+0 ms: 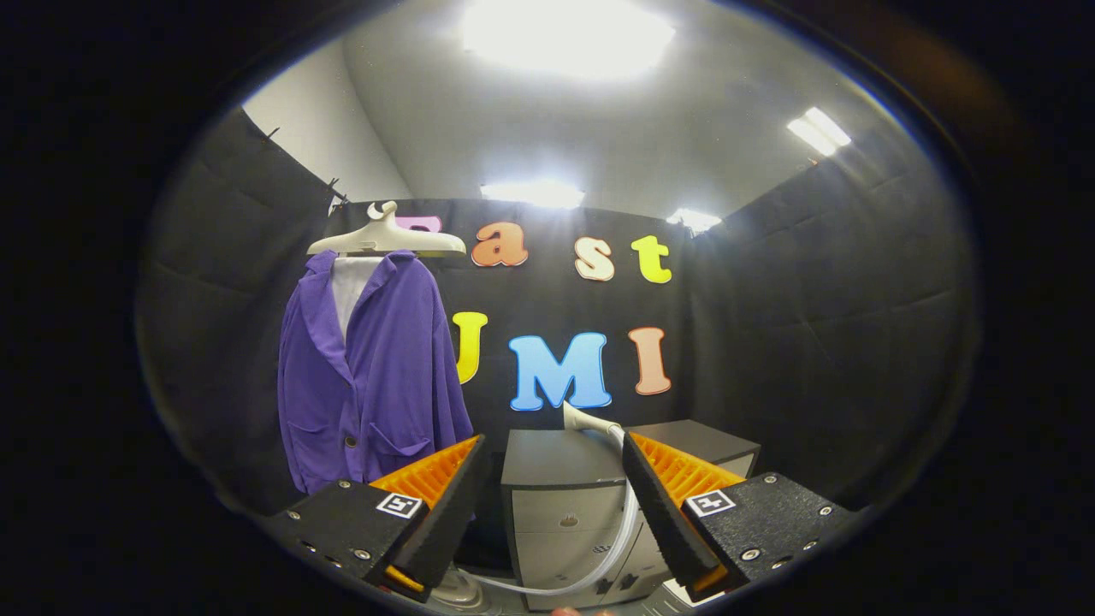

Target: Iron the clothes twice with a garment steamer, once on the left side and once on the right side.

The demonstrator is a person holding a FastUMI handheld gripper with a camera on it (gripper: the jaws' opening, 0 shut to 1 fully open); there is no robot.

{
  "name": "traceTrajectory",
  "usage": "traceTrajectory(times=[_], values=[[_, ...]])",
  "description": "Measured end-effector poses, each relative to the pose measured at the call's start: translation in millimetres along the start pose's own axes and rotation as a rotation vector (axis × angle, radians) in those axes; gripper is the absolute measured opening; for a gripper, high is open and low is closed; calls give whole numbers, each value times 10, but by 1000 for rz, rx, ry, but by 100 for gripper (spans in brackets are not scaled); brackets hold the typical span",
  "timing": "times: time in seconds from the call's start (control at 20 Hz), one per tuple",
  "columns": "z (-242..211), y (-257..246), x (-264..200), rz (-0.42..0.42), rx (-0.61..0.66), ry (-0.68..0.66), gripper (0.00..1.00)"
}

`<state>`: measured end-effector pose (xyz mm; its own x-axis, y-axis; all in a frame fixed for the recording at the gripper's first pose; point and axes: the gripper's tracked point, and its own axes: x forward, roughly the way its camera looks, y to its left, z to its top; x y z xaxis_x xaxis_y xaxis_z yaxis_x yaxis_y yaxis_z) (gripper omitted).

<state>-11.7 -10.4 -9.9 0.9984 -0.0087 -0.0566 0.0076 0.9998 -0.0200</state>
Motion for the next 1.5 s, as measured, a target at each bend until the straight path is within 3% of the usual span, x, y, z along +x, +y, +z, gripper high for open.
traceTrajectory(times=[0.15,0.45,0.95,1.2,1.5], values=[[63,-6,71,11,-21,8,95],[293,-495,386,-38,-29,13,95],[372,-1722,1752,-105,116,41,95],[140,-2038,2546,-44,304,101,94],[-458,-1770,3394,125,491,287,94]])
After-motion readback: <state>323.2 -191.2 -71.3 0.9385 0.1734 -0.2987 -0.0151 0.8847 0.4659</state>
